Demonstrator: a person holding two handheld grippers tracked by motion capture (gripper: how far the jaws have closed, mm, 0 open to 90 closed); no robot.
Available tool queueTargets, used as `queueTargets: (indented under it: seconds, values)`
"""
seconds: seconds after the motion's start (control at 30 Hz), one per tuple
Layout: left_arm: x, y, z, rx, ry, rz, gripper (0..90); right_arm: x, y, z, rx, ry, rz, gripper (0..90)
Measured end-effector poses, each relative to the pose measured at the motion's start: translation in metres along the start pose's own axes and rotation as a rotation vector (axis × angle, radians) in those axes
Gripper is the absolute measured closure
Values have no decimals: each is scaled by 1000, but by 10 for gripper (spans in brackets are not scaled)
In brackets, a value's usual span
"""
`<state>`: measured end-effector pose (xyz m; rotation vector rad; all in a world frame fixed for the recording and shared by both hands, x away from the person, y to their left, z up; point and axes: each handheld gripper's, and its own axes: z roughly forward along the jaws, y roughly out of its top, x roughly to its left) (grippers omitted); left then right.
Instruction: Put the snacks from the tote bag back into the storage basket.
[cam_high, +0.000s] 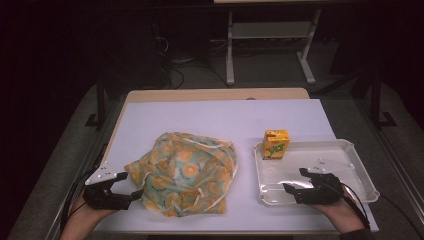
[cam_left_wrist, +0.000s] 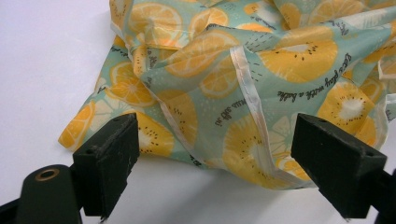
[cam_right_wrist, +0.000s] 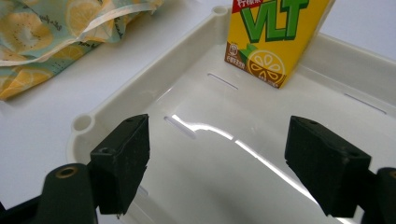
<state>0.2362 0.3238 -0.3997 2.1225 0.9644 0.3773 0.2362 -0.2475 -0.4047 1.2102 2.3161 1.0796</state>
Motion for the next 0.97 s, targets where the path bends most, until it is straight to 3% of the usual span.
queueTargets:
  seconds: [0.97]
  values:
    - [0, 0, 2, 11, -9, 16, 150, -2, -8, 2, 1, -21, -7, 191]
